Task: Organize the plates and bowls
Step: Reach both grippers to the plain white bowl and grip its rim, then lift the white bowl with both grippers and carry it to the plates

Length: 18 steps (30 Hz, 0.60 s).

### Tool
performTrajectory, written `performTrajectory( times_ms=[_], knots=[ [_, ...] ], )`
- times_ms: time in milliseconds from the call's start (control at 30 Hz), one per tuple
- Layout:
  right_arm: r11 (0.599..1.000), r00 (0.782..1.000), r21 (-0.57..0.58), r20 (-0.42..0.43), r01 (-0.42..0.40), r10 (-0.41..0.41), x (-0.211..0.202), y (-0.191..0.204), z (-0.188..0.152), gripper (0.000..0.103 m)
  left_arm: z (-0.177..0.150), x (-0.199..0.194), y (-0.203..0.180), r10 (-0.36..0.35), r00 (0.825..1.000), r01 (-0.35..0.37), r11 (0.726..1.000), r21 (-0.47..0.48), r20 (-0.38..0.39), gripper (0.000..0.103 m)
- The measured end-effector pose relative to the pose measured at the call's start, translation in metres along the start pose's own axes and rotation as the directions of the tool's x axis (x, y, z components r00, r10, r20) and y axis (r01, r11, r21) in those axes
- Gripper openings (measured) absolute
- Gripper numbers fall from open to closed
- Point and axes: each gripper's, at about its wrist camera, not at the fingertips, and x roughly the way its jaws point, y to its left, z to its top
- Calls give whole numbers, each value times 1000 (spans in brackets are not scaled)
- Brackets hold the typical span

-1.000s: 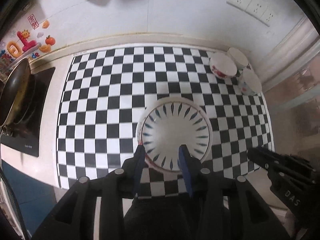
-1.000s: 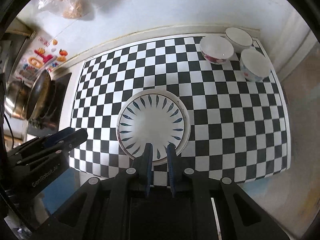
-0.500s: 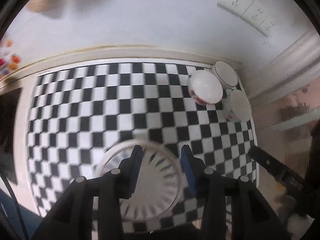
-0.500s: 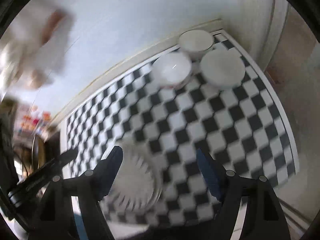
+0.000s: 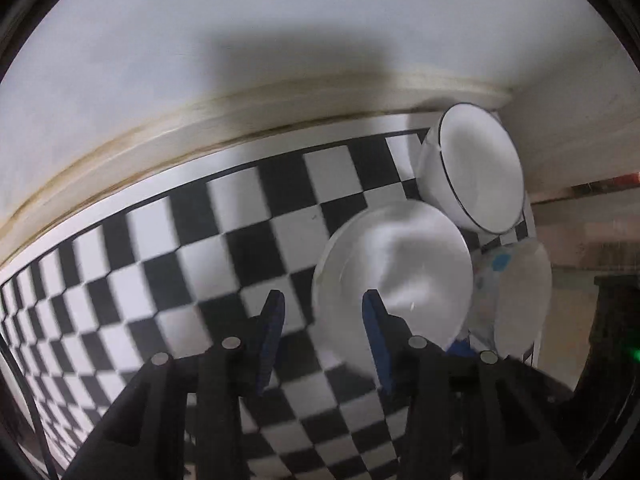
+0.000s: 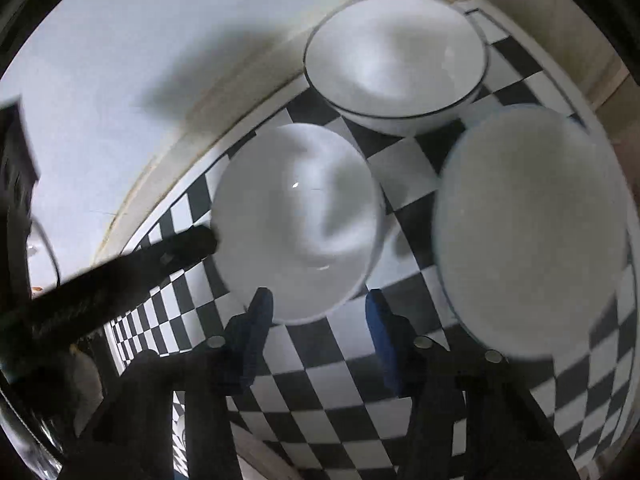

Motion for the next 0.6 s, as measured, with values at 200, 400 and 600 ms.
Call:
performTrajectory(
  times_ms=[200, 400, 600],
  knots=[
    [998, 999, 42, -9, 39, -38, 15, -2, 14, 23, 15, 33, -7, 24, 999, -22, 999, 48, -41, 29],
    [995, 996, 53, 2, 83, -84, 15, 3, 23, 19, 9, 36, -7, 50, 998, -49, 997, 51, -31, 17],
    [996, 996, 13, -1, 92, -92, 16, 6, 21, 16, -22, 23, 2, 5, 1000, -5, 1000, -11, -1, 16]
  ],
)
